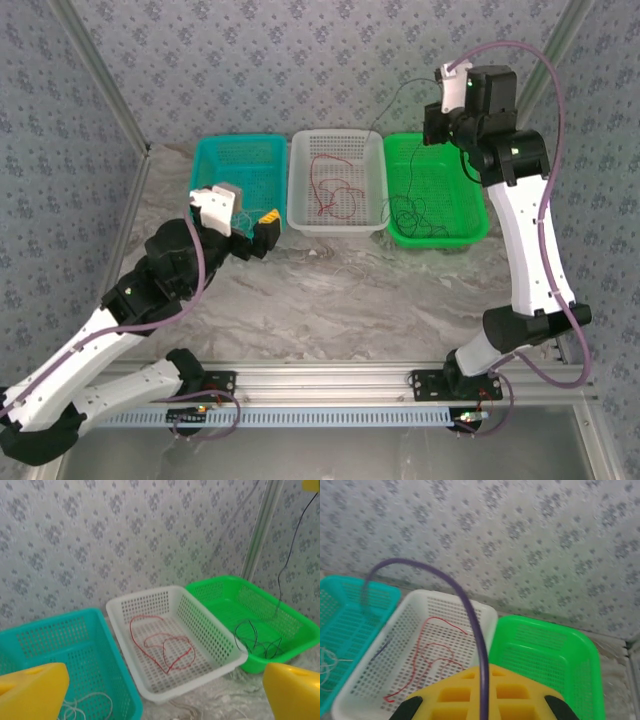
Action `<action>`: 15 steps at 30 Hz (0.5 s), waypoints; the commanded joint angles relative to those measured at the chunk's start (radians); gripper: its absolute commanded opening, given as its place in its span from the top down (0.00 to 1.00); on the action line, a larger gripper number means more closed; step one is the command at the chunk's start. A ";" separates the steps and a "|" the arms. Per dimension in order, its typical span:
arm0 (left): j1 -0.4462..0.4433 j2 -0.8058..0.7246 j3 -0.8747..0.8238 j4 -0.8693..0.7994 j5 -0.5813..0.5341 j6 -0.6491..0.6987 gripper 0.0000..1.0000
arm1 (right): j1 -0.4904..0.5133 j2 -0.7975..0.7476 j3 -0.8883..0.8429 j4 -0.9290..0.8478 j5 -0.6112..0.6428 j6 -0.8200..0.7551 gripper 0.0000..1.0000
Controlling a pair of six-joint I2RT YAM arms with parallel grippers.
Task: Untangle the cables
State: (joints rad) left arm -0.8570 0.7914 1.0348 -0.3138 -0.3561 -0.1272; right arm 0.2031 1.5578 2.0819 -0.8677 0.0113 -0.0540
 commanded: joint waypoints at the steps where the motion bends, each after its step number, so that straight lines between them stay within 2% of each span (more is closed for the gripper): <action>1: 0.007 -0.035 -0.039 0.013 -0.011 -0.055 0.01 | -0.040 -0.010 -0.020 0.015 0.002 -0.027 1.00; 15: 0.022 -0.046 -0.128 0.016 -0.033 -0.084 0.01 | -0.109 0.073 -0.115 0.008 0.003 -0.054 0.98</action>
State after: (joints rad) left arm -0.8421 0.7589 0.9207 -0.3161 -0.3756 -0.1890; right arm 0.1028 1.6001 1.9953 -0.8555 0.0116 -0.0795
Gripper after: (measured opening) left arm 0.994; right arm 0.068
